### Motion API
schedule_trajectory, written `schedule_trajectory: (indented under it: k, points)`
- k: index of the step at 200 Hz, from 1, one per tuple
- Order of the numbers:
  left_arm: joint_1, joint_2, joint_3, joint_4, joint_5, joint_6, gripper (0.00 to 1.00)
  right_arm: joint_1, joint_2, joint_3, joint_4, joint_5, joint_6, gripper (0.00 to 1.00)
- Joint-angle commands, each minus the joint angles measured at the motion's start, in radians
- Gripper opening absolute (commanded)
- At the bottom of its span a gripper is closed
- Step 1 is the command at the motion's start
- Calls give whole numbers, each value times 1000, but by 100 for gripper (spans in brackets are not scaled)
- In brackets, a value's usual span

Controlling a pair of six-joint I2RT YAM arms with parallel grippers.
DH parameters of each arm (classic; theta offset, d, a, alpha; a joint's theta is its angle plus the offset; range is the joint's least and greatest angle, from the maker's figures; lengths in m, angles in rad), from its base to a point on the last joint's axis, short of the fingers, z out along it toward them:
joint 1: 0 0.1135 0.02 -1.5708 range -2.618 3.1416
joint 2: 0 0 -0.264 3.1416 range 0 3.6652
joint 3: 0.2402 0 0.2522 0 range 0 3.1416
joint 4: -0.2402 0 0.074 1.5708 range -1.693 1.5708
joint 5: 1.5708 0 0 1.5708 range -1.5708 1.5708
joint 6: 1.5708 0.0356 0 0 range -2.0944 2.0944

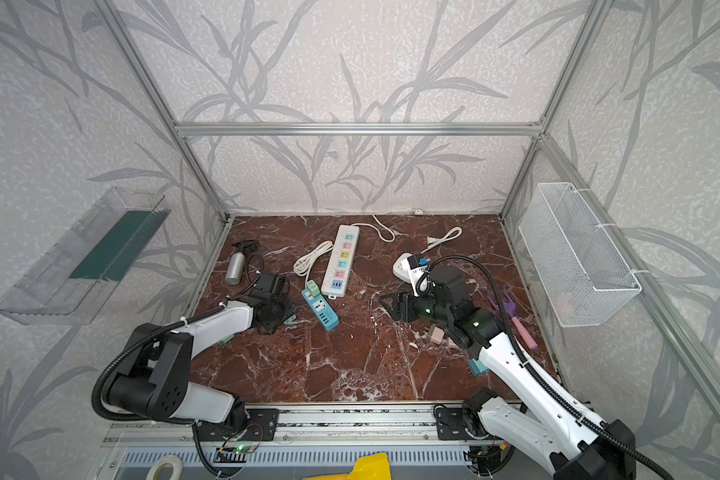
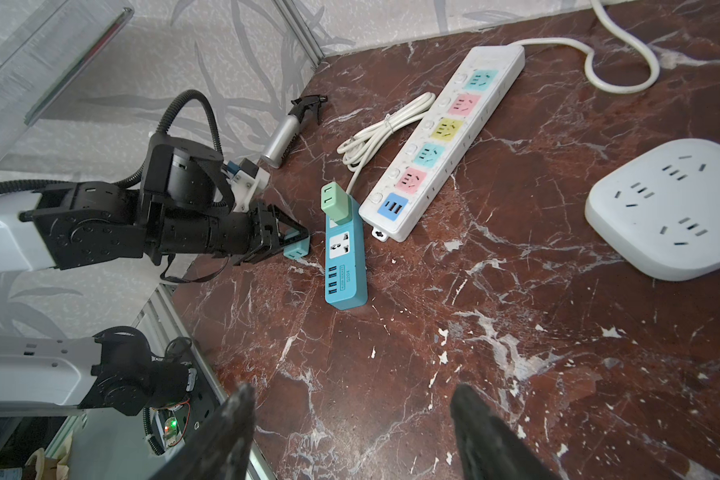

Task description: Insert the plug

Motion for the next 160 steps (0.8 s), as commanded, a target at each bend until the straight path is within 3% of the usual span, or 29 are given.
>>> schedule_trajectory:
  k: [1,13,29,52,71,121,160]
  points:
    - [-2,-133,-107,-129,-68,-114,38,0,-22,26,45,-43,11,73]
    - [-3,-223,-159,-154,-86,-152,42,-1,-34,14,55,-51,22,73]
    - [-3,-296,-201,-132,-75,-174,59,1,-51,-2,63,-48,26,74]
    - [-7,-297,-174,-161,-29,-165,83,0,-57,-3,52,-43,22,77]
    - [-18,-299,-165,-164,22,-168,94,-1,-73,-3,36,-40,15,78]
    - [-96,-344,-196,-141,60,-216,99,0,-99,-22,49,-18,30,79]
    - [-141,-284,-182,-27,89,-235,99,-1,-92,-22,52,-13,41,80]
